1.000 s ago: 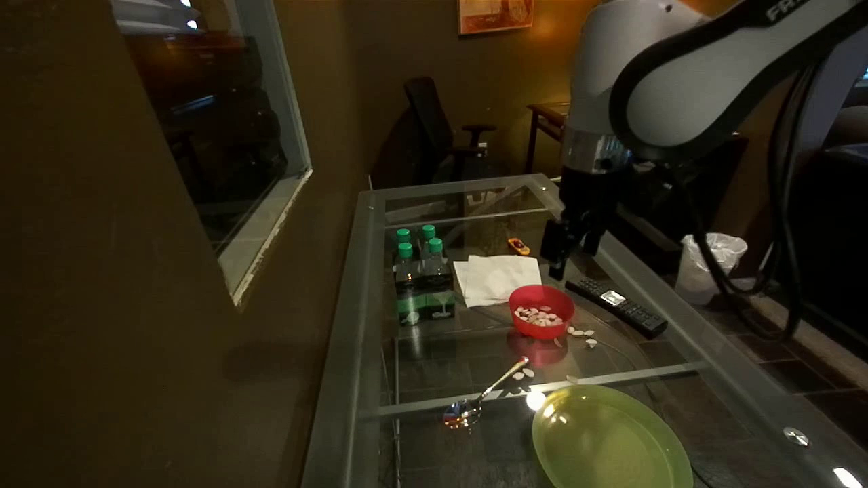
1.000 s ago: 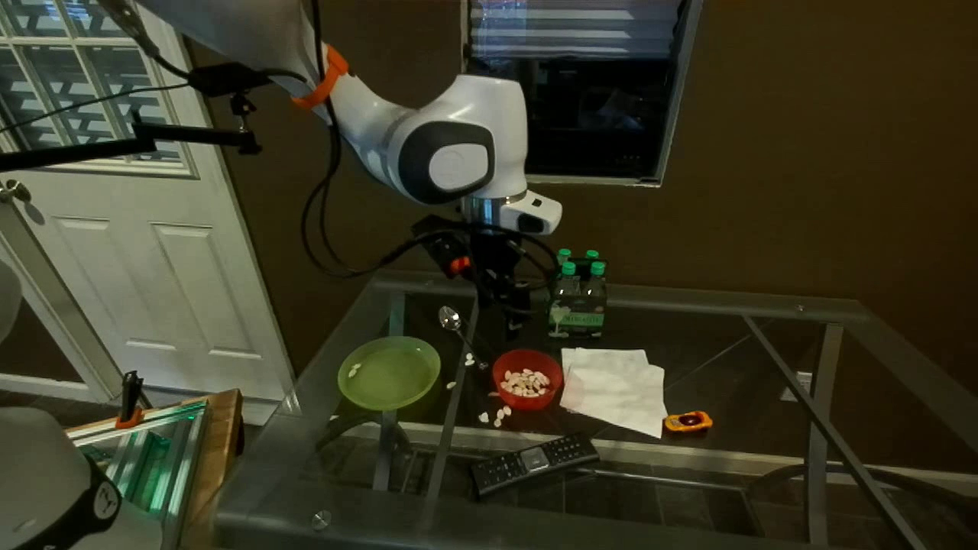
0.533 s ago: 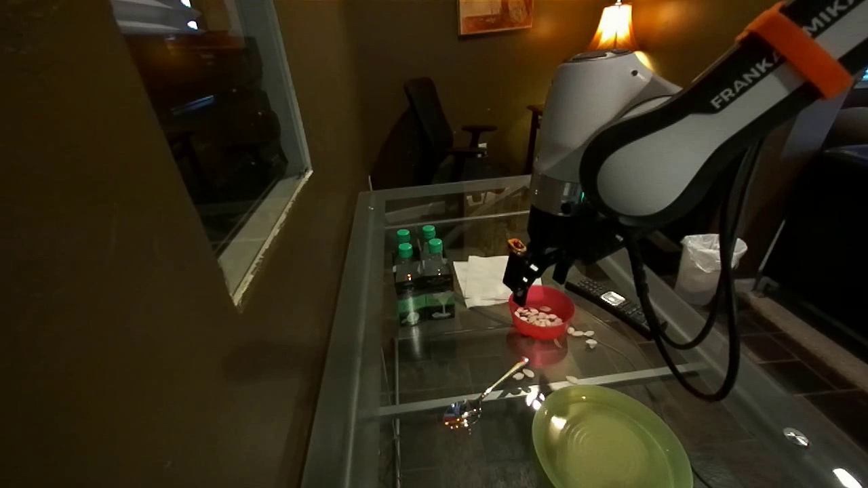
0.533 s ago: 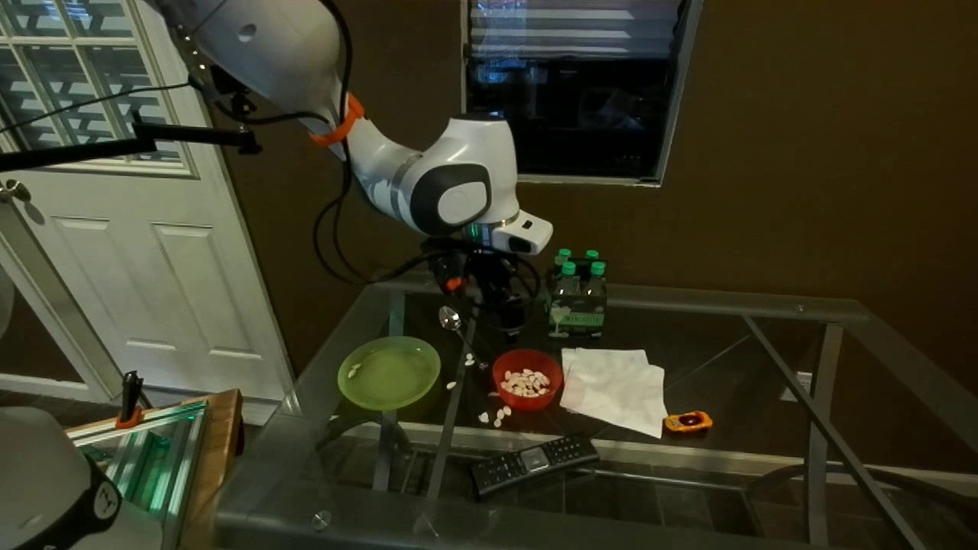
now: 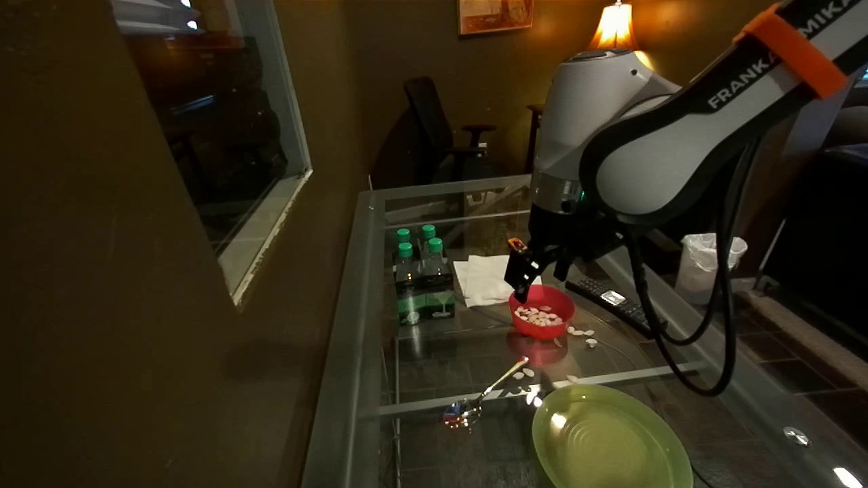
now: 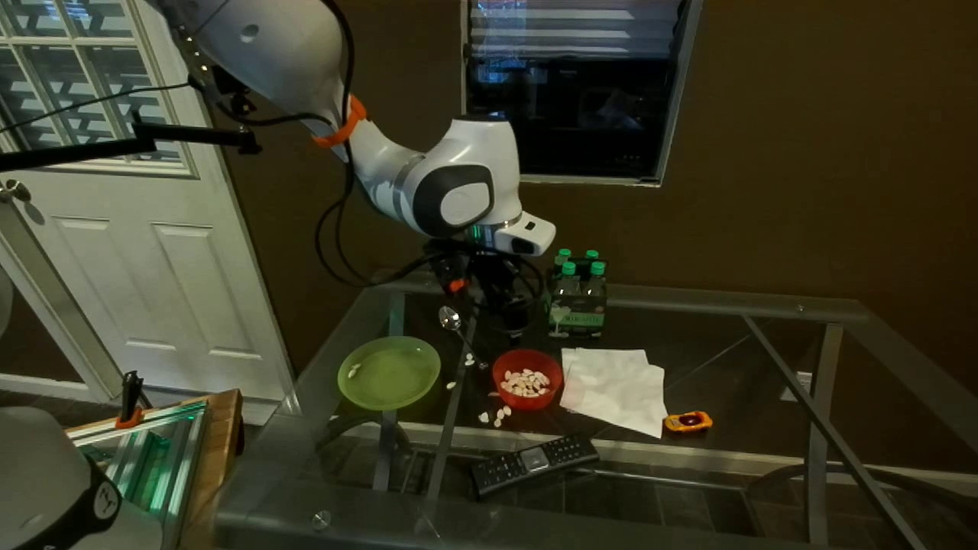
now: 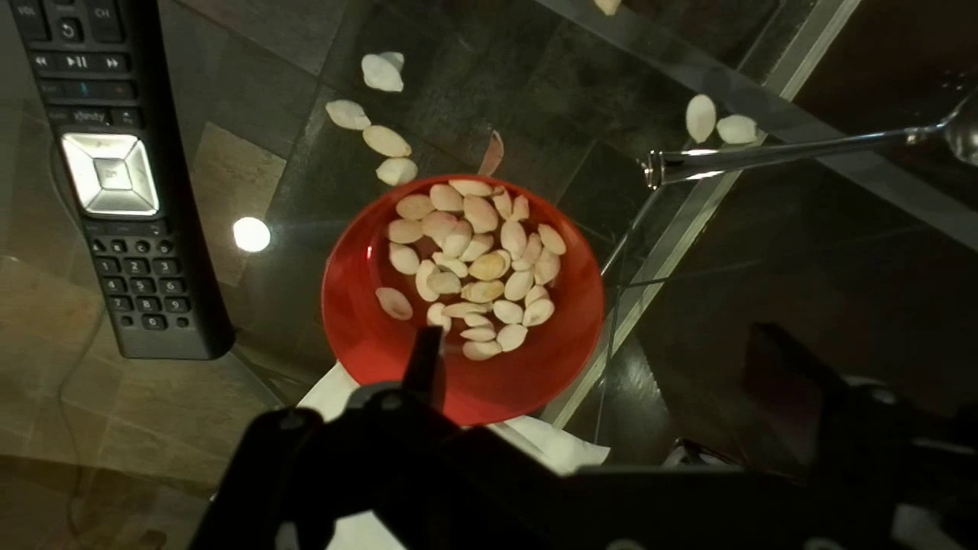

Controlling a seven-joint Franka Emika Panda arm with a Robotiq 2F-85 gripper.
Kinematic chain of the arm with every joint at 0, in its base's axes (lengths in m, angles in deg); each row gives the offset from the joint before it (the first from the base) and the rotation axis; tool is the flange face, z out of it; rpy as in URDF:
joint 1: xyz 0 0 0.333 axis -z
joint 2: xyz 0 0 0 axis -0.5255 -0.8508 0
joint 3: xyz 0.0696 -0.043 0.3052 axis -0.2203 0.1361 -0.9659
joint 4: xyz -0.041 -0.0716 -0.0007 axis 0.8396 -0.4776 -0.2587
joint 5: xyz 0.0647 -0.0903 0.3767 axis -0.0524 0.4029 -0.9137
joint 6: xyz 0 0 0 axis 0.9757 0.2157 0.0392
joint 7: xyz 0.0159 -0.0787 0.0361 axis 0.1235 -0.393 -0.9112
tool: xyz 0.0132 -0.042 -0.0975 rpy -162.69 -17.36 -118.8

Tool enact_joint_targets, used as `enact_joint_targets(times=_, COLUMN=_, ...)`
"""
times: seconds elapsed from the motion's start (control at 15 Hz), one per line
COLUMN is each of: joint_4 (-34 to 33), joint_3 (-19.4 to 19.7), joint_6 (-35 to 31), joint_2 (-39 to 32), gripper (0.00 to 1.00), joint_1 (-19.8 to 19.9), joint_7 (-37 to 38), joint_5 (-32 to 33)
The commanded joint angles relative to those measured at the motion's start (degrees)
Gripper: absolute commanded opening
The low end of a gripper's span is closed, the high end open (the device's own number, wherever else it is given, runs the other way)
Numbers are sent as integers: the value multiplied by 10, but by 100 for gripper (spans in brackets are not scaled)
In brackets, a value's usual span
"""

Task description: Pour the contents in the red bowl onto the yellow plate.

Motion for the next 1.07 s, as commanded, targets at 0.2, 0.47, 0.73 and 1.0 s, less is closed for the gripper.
enact_joint_targets(times=0.2, joint_4=-23, joint_3=31, joint_6=22, joint_2=-47, gripper=100, joint_1=-39, joint_7=23, joint_5=60)
enact_joint_targets(times=0.47, joint_4=-42, joint_3=52, joint_6=18, joint_2=-75, gripper=100, joint_1=-61, joint_7=23, joint_5=108)
enact_joint_targets(times=0.73, joint_4=-73, joint_3=55, joint_6=13, joint_2=-108, gripper=98, joint_1=-69, joint_7=11, joint_5=115)
enact_joint_targets(times=1.0, joint_4=-106, joint_3=60, joint_6=14, joint_2=-140, gripper=61, joint_1=-82, joint_7=14, joint_5=115)
